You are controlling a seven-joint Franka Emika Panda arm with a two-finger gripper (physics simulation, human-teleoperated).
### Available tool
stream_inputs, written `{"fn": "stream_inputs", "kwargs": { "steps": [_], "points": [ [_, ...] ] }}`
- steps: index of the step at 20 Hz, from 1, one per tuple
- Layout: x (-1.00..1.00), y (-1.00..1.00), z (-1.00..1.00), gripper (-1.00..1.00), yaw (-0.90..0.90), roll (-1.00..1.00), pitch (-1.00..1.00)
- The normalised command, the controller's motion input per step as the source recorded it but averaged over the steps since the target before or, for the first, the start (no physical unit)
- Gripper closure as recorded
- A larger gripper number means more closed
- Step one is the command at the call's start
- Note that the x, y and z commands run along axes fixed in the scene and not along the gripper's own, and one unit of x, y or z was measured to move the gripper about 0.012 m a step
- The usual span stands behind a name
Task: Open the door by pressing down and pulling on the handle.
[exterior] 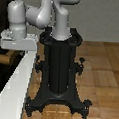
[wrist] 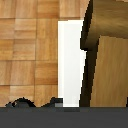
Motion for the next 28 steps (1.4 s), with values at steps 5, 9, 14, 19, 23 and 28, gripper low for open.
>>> {"fn": "stream_inputs", "kwargs": {
  "steps": [5,9,14,19,23,28],
  "points": [
    [0.00,0.00,-0.60,1.00,0.00,0.00,-0.12],
    [0.00,0.00,-1.00,1.00,0.00,0.00,-0.11],
    [0.00,0.00,-0.20,1.00,0.00,0.00,-0.12],
    [0.00,0.00,-0.80,1.00,0.00,0.00,-0.09],
    [0.00,0.00,-0.50,1.00,0.00,0.00,-0.11],
    [0.00,0.20,0.00,1.00,0.00,0.00,0.00]
  ]
}}
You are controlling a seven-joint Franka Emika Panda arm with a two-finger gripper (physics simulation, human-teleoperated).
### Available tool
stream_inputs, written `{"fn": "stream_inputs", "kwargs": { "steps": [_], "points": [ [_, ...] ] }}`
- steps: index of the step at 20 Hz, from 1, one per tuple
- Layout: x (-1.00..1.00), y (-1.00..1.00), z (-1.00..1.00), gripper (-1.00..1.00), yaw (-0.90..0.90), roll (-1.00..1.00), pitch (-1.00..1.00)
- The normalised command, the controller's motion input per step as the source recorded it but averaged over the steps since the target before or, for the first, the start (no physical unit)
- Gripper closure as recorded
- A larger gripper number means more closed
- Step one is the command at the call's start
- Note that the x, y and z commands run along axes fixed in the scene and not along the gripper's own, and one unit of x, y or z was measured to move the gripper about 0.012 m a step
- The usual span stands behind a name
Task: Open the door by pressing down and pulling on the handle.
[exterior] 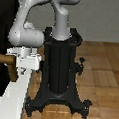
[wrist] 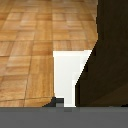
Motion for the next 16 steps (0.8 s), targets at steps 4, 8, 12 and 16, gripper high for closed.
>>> {"fn": "stream_inputs", "kwargs": {
  "steps": [4,8,12,16],
  "points": [
    [0.00,1.00,0.00,1.00,0.00,0.00,0.00],
    [0.00,1.00,0.00,1.00,0.00,0.00,0.00],
    [0.00,1.00,0.00,1.00,0.00,0.00,0.00],
    [0.00,1.00,0.00,1.00,0.00,0.00,0.00]
  ]
}}
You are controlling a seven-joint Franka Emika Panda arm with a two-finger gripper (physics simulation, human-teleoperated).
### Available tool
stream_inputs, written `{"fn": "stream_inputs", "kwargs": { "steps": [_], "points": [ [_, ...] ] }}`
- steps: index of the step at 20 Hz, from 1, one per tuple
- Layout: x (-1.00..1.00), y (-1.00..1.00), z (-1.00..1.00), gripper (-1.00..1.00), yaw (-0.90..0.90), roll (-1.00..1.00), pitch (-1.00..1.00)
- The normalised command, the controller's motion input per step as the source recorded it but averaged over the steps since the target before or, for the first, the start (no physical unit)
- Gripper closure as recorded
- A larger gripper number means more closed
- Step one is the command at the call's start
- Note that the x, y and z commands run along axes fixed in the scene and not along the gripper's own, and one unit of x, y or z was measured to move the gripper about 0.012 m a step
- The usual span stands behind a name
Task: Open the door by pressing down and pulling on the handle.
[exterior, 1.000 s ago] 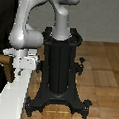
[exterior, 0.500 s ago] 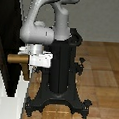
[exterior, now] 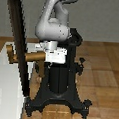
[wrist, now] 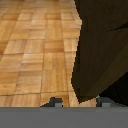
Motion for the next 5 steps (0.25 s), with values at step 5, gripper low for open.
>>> {"fn": "stream_inputs", "kwargs": {
  "steps": [5],
  "points": [
    [0.00,0.80,0.00,1.00,0.00,0.00,0.00]
  ]
}}
